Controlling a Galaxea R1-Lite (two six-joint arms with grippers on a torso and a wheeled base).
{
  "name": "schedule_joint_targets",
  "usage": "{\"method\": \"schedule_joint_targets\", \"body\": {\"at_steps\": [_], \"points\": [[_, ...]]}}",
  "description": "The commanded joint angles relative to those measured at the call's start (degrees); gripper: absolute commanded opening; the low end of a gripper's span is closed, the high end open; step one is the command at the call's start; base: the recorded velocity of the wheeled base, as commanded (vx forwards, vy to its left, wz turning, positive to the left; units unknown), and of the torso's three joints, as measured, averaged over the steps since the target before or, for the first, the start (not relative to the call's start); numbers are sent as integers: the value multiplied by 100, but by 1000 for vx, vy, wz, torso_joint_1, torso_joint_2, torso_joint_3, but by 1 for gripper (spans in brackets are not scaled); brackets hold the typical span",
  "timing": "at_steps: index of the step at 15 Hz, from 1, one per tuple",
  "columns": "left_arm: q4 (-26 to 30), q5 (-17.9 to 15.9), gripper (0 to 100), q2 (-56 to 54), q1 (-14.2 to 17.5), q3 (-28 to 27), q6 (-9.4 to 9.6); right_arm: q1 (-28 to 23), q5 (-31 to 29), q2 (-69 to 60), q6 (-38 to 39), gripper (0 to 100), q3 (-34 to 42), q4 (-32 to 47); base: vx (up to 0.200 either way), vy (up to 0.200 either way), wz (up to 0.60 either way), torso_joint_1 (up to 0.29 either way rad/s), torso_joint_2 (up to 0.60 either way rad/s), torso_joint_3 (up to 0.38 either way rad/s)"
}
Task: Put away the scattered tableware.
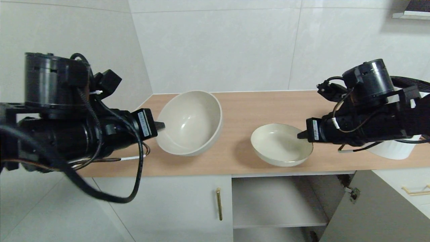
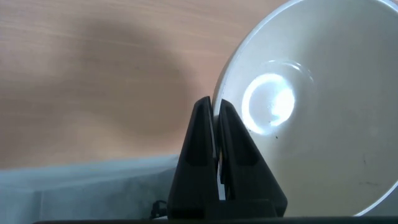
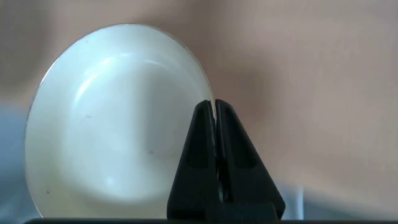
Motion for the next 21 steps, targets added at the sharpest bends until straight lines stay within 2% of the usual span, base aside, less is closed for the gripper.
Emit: {"method": "schedule_joint_targets", "body": {"at_steps": [1, 5, 8, 14, 21], "points": [[-61, -300, 0, -777, -2, 660, 234, 1, 114, -859, -19, 0, 566, 140, 0, 0, 0, 0, 0, 0], [-61, -388, 0, -1076, -72, 1337, 252, -16, 105, -1079, -54, 0, 1278, 87, 0, 0, 0, 0, 0, 0], [-61, -405, 0, -979, -72, 1364, 243, -7, 88, -1035, -54, 0, 1348, 96, 0, 0, 0, 0, 0, 0], [-61, -397, 0, -882, -72, 1355, 252, -42, 70, -956, -54, 0, 1348, 70, -200, 0, 0, 4, 2, 4], [-70, -397, 0, -794, -81, 1364, 261, -42, 62, -850, -54, 0, 1331, 61, 0, 0, 0, 0, 0, 0]]}}
